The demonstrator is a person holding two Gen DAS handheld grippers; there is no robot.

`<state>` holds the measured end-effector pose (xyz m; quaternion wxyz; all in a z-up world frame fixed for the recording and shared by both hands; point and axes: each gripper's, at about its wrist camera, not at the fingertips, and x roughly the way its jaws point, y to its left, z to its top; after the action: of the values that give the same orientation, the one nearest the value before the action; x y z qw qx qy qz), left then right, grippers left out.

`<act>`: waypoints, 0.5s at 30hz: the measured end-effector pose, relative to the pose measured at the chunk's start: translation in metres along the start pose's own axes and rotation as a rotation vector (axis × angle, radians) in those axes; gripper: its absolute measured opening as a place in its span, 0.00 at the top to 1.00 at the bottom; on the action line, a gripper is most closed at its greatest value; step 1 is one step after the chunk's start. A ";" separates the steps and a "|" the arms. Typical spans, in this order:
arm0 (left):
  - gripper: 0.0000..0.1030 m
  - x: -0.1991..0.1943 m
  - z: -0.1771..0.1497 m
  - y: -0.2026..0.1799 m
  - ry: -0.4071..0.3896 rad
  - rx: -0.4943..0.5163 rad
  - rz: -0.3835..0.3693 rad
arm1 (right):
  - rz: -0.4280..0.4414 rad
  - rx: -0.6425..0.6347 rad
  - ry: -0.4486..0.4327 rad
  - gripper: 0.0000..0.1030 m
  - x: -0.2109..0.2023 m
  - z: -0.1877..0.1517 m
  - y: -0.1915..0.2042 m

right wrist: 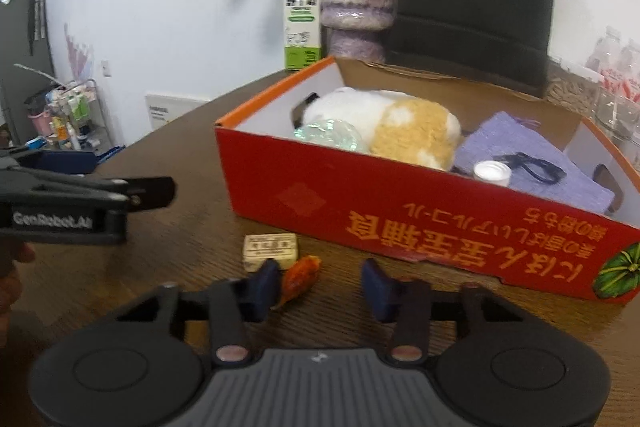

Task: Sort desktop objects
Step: 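Move both tools back toward the beige block and orange item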

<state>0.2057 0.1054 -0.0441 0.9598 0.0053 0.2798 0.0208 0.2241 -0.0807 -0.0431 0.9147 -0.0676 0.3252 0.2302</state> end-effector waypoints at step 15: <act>0.07 0.009 -0.005 -0.052 0.013 0.156 -0.086 | -0.001 0.019 -0.040 0.89 -0.015 -0.001 -0.020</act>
<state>0.2126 0.0544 -0.0548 0.9546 0.0678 0.2868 -0.0424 0.2225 -0.1043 -0.0349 0.9217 -0.0546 0.3090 0.2281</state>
